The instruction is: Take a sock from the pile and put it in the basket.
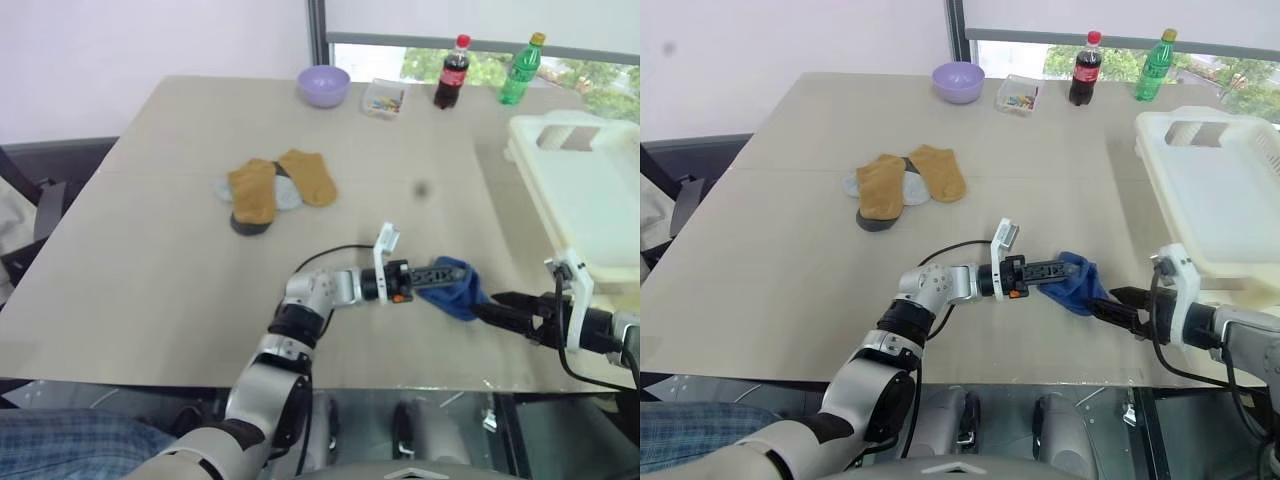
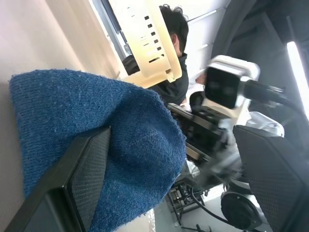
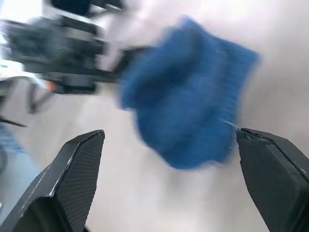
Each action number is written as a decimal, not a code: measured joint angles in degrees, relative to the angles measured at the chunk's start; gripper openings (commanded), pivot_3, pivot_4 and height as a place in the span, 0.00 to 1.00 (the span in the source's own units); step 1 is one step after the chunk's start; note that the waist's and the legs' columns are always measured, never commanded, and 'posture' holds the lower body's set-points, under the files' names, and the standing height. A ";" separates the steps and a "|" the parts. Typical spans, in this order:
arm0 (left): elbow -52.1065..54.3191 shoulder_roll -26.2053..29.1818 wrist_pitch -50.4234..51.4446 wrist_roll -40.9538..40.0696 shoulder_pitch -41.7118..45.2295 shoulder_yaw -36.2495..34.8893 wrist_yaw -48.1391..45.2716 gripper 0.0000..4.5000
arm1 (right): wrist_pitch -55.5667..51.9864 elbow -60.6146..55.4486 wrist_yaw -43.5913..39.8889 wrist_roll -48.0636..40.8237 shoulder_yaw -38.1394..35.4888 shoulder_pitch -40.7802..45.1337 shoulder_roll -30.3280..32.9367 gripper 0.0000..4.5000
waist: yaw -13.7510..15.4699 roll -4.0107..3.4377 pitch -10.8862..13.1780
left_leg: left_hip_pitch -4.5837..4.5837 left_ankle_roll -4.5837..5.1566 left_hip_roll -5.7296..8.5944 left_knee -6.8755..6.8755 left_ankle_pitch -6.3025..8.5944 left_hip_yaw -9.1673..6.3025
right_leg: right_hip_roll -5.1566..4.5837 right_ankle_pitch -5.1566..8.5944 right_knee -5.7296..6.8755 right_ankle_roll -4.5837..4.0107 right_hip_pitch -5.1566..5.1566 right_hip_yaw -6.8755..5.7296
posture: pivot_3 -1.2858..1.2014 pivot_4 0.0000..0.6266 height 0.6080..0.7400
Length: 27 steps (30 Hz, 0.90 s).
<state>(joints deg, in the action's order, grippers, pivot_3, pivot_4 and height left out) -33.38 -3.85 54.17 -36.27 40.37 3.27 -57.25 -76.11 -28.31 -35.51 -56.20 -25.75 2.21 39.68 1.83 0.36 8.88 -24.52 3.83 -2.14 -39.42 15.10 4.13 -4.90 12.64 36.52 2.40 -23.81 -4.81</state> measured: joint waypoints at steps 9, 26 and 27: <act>0.01 -0.70 0.09 0.65 0.04 -0.33 -0.02 0.97 | -4.55 -0.12 14.11 -1.28 1.06 5.84 -4.39 0.99 | 0.34 -0.01 -0.01 | -0.06 0.00 0.03 -0.03 0.00 0.03 | -0.03 -0.01 0.00 0.00 -0.02 0.03 | 0.52 0.24 0.95; 0.03 -1.07 0.03 1.30 -0.03 -0.48 -0.07 0.97 | -7.57 3.34 18.24 1.35 0.90 5.11 -4.81 0.87 | 0.35 0.00 -0.03 | -0.06 0.00 0.03 -0.04 0.00 0.03 | -0.01 -0.02 0.00 0.00 -0.02 0.04 | 0.52 0.24 0.95; 0.04 -1.06 0.03 1.31 -0.05 -0.48 -0.07 0.97 | -7.91 3.31 18.35 1.03 0.58 4.78 -5.60 0.79 | 0.34 -0.01 -0.04 | -0.05 0.00 0.02 -0.04 0.00 0.03 | -0.01 -0.01 0.00 0.00 -0.02 0.04 | 0.52 0.24 0.95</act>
<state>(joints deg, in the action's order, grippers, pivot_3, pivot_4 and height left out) -33.34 -4.91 54.20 -34.96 40.31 2.79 -57.32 -84.01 -25.00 -17.16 -55.18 -25.17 6.98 34.08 2.17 0.35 8.84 -24.56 3.84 -2.12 -39.46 15.10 4.17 -4.91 12.63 36.53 2.40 -23.82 -4.77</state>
